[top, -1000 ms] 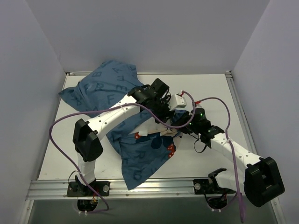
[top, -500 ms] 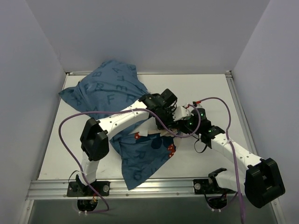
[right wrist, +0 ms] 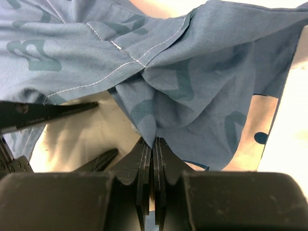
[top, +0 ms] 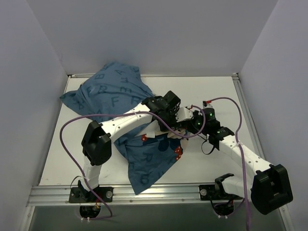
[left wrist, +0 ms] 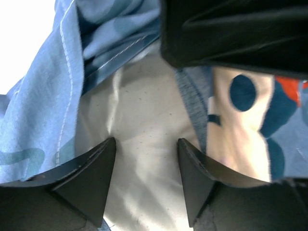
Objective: Remove the pillowcase from the pillow
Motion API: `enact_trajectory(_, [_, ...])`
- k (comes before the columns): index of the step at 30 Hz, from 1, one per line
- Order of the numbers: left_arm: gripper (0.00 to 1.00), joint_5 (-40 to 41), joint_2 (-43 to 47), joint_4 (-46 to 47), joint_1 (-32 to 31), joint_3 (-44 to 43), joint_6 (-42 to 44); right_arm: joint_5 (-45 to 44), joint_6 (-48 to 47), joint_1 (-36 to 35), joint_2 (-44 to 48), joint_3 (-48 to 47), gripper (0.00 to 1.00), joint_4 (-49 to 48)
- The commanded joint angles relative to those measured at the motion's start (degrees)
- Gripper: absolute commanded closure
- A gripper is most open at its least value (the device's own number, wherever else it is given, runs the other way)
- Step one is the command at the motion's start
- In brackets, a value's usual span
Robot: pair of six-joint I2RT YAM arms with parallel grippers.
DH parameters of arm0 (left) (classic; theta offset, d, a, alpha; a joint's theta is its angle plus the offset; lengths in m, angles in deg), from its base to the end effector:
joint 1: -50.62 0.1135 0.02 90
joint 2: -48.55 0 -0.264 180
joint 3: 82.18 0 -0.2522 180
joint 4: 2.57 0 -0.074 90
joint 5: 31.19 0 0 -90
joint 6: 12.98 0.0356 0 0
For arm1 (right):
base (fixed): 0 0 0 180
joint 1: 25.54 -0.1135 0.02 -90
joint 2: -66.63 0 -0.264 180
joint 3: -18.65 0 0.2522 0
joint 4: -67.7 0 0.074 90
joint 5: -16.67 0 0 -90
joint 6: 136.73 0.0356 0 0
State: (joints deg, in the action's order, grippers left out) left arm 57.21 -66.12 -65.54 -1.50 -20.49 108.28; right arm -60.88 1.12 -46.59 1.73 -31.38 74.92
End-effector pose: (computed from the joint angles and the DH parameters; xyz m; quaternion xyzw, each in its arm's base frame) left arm 0.2680 -0.3462 0.2752 0.6441 0.7176 -0.0611 0.2576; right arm 0.2329 0.0979 0.2469 0.1322 0.8162 0.3883 0.4070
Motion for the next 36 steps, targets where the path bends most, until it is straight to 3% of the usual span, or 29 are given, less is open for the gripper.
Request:
enact_trajectory(1, [0.35, 5.4, 1.2, 1.3, 3.6, 1.5, 2.3, -2.7, -0.7, 0.8, 1.3, -2.2, 1.0, 1.4])
enact_trajectory(6, [0.36, 1.8, 0.1, 0.9, 5.8, 1.3, 2.9, -3.0, -0.7, 1.7, 0.2, -2.7, 1.0, 0.1])
enact_trajectory(13, [0.48, 8.6, -0.5, 8.1, 6.4, 10.7, 5.8, -3.9, -0.8, 3.0, -2.5, -3.5, 1.0, -2.2])
enact_trajectory(16, [0.79, 9.1, 0.8, 10.2, 6.4, 13.8, 4.4, -5.4, -1.5, 3.6, -2.8, -3.9, 1.0, -2.2])
enact_trajectory(17, [0.98, 9.1, 1.7, 10.1, 6.3, 13.8, 3.6, -6.0, -1.8, 4.1, -2.7, -4.0, 1.0, -2.0])
enact_trajectory(21, [0.98, 5.4, 8.0, 7.3, 6.2, 14.4, 2.5, -9.4, -2.9, 6.3, -3.4, -5.6, 1.0, -2.0])
enact_trajectory(26, [0.98, 6.0, 21.8, 10.6, 5.0, 27.8, 11.0, -10.7, -5.1, 10.9, -9.2, -7.7, 1.0, -3.9])
enact_trajectory(30, [0.98, 3.6, 25.5, 6.6, 6.4, 29.9, 10.8, -9.4, -6.9, 16.2, -16.4, -9.2, 1.0, -5.9])
enact_trajectory(32, [0.98, 2.0, 26.9, 5.8, 8.2, 29.1, 9.3, -8.1, -8.3, 16.8, -19.7, -9.9, 1.0, -7.0])
enact_trajectory(36, [0.98, -7.9, 27.1, 1.1, 11.8, 18.5, 4.3, -4.1, -10.0, 16.5, -24.6, -10.7, 1.0, -8.4])
